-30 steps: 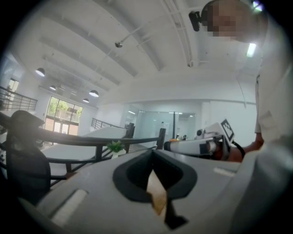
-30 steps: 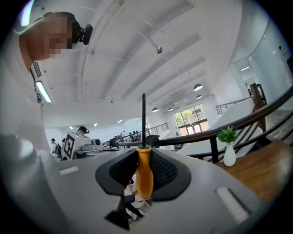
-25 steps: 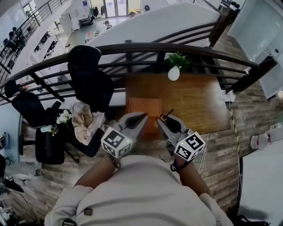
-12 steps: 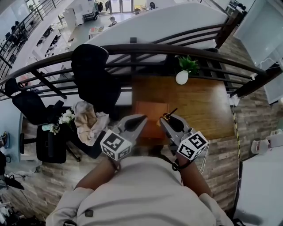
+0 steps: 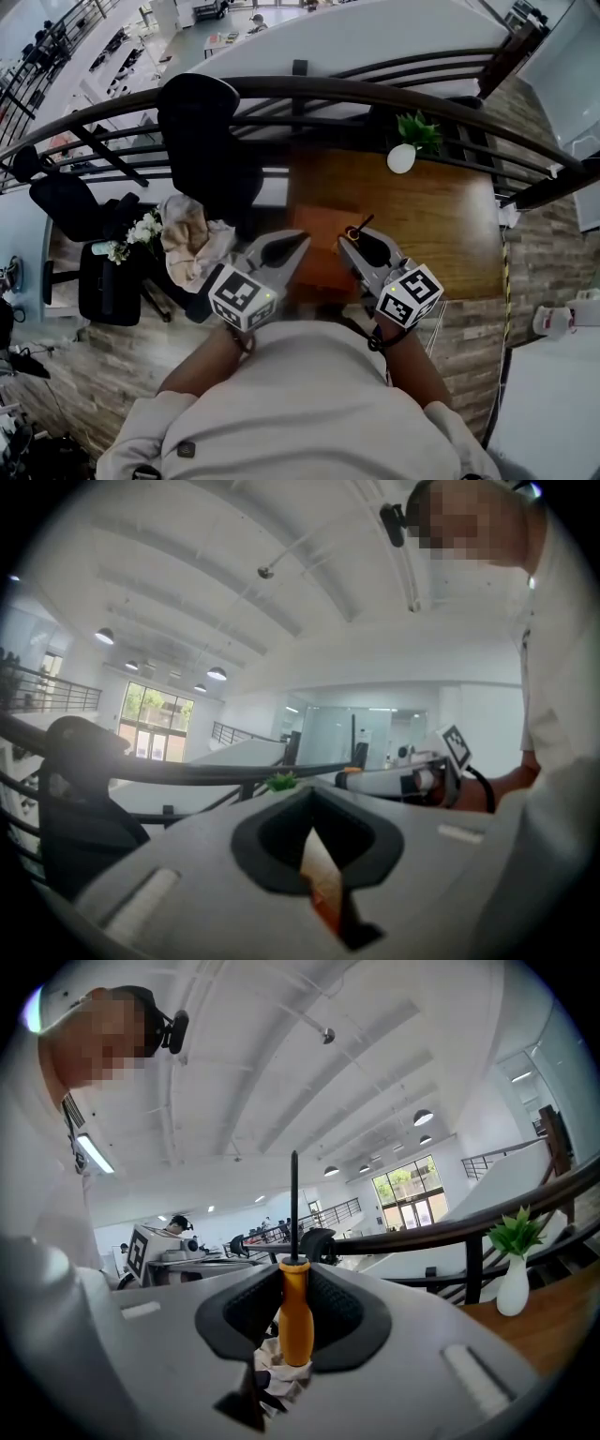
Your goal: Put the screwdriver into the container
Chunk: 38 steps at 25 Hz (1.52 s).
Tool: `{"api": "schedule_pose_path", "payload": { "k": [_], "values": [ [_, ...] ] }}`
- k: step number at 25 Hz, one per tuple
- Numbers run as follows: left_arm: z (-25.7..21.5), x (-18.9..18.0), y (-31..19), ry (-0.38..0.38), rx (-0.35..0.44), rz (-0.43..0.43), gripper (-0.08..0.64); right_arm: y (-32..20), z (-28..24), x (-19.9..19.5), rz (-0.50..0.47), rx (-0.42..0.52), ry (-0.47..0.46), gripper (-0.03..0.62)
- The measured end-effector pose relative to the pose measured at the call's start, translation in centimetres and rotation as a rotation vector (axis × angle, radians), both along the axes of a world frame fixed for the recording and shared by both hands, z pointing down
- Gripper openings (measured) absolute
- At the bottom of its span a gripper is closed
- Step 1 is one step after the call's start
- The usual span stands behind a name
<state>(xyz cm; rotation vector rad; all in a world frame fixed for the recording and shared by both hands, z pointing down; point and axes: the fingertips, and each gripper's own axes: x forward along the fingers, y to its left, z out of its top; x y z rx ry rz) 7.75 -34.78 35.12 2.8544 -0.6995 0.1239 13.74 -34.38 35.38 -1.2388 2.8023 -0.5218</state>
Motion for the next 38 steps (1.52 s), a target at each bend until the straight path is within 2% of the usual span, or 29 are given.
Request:
{"api": "schedule_pose_path", "payload": {
  "k": [7, 12, 16, 23, 28, 38],
  "values": [
    [2.0, 1.6, -2.2, -0.042, -0.017, -0.017, 0.003, -1.9, 2.1, 1.3, -0.043, -0.045, 0.021, 0.092],
    [4.4, 2.2, -3.1, -0.069, -0.057, -0.037, 0.003, -2.7, 4.9, 2.1, -0.077, -0.097, 0.033, 0.092],
    [6.3, 2.4, -3.7, -0.082, -0.092, -0.062, 0.003, -2.9, 7.9, 2.3, -0.111, -0.147, 0.083, 0.092],
    [10.8, 3.0, -4.9, -0.162, -0.132, -0.103, 0.003, -3.1, 12.3, 2.8, -0.162, -0.218, 0.131, 0.092],
    [14.3, 3.5, -4.8, -0.207, -0.176, -0.098, 0.003, -3.1, 15.0, 2.6, -0.203, -0.233, 0.218, 0.092],
    [19.4, 2.6, -4.7, -0.282, -0.238, -0.111, 0.003, -3.0, 20.5, 2.1, -0.249, -0.341, 0.248, 0.091]
  ]
}}
